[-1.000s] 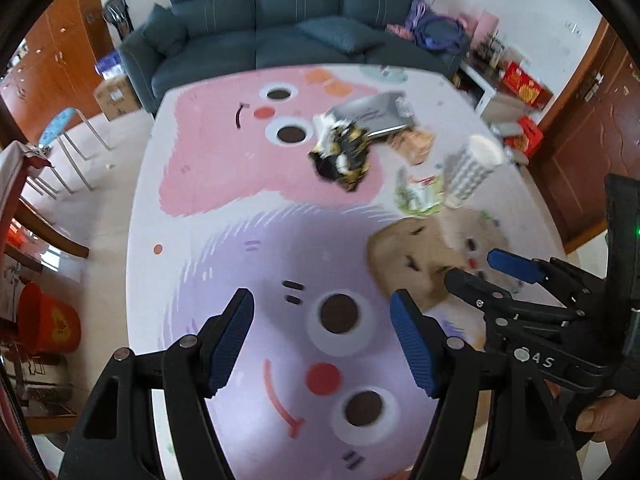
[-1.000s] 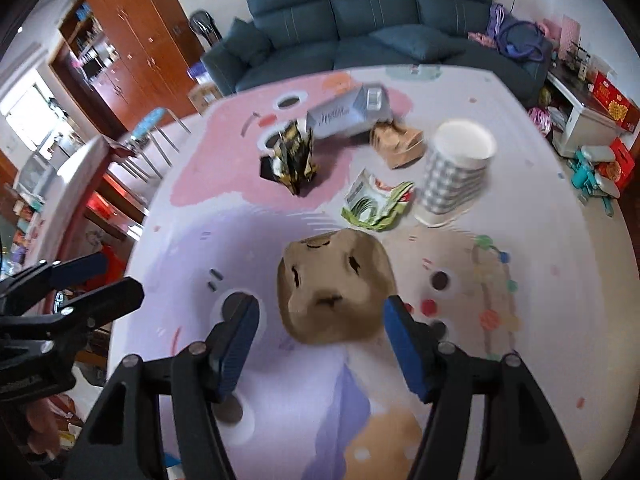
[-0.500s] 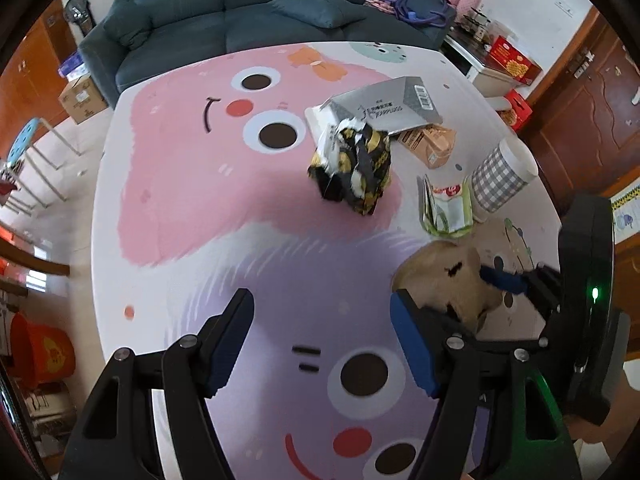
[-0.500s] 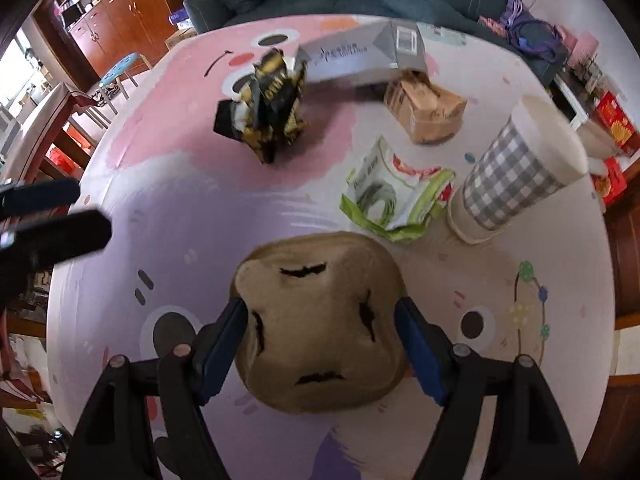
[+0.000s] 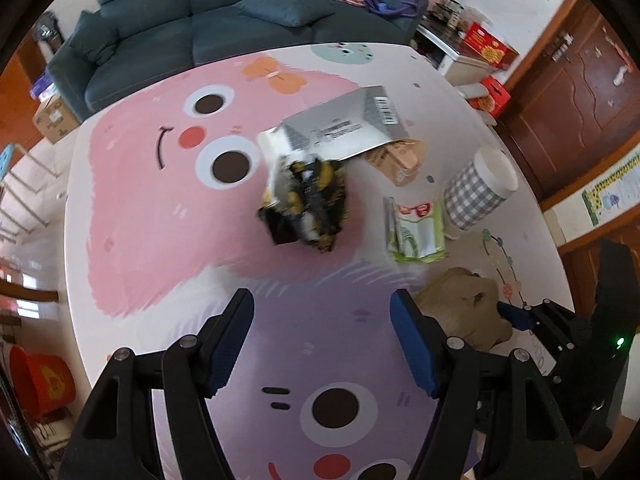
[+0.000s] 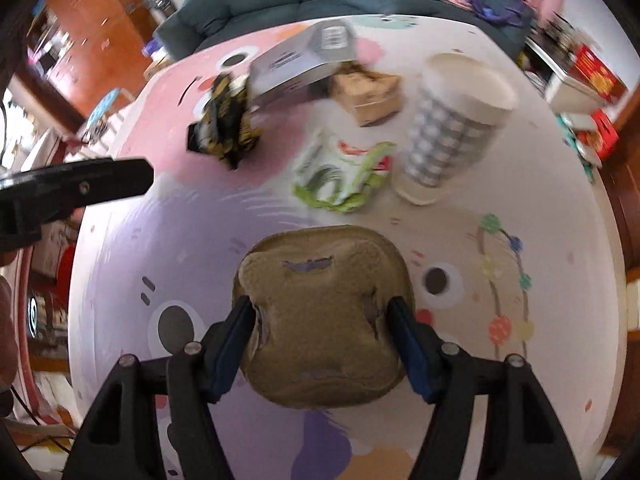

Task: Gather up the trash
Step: 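Grasp the checkered paper cup with the left tool while the right tool holds the tray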

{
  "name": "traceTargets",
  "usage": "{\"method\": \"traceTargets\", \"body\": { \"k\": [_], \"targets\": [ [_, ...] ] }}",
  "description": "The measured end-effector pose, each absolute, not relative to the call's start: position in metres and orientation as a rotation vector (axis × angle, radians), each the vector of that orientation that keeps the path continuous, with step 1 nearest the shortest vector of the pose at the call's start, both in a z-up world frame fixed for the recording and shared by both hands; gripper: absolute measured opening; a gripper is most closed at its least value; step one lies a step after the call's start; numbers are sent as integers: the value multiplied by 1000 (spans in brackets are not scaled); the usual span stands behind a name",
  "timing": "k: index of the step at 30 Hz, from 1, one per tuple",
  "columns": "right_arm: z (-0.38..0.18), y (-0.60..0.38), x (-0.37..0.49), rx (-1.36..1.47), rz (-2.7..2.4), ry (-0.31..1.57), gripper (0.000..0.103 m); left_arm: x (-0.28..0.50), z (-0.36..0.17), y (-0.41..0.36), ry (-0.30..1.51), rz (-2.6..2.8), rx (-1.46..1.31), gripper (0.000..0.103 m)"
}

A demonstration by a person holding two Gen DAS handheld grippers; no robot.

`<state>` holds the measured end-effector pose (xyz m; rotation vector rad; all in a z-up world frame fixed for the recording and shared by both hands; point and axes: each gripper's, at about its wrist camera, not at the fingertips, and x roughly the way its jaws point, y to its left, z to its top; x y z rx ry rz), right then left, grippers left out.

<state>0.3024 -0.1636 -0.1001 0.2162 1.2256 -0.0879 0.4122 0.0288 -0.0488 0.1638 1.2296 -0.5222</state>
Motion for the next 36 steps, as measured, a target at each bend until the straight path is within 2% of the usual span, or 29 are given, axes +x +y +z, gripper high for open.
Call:
{"method": "traceTargets", "body": {
  "k": [2, 6, 19, 25, 31, 32, 34, 35, 36],
  "targets": [
    [-95, -176, 296, 252, -128, 1212, 68, 411, -43, 15, 1212, -555, 182, 70],
    [-84, -203, 278, 312, -217, 1169, 68, 407, -31, -14, 1182, -636, 208, 83],
    [-77, -262, 247, 525, -392, 1060, 68, 410, -37, -129, 1082, -805, 403, 83],
    [-85, -269, 238, 563, -423, 1046, 68, 406, -62, -158, 1069, -810, 494, 83],
    [-93, -272, 240, 576, -437, 1020, 68, 413, -71, -161, 1033, -786, 460, 83],
    [-94, -273, 241, 580, -437, 1019, 68, 414, -72, -161, 1030, -785, 450, 82],
    [-97, -273, 242, 586, -438, 1016, 68, 415, -71, -160, 1015, -777, 429, 70],
    [-98, -273, 243, 588, -437, 1013, 68, 416, -71, -160, 1018, -781, 420, 55],
    [-98, -272, 244, 590, -433, 1010, 68, 417, -72, -160, 1024, -788, 413, 48]
  ]
}}
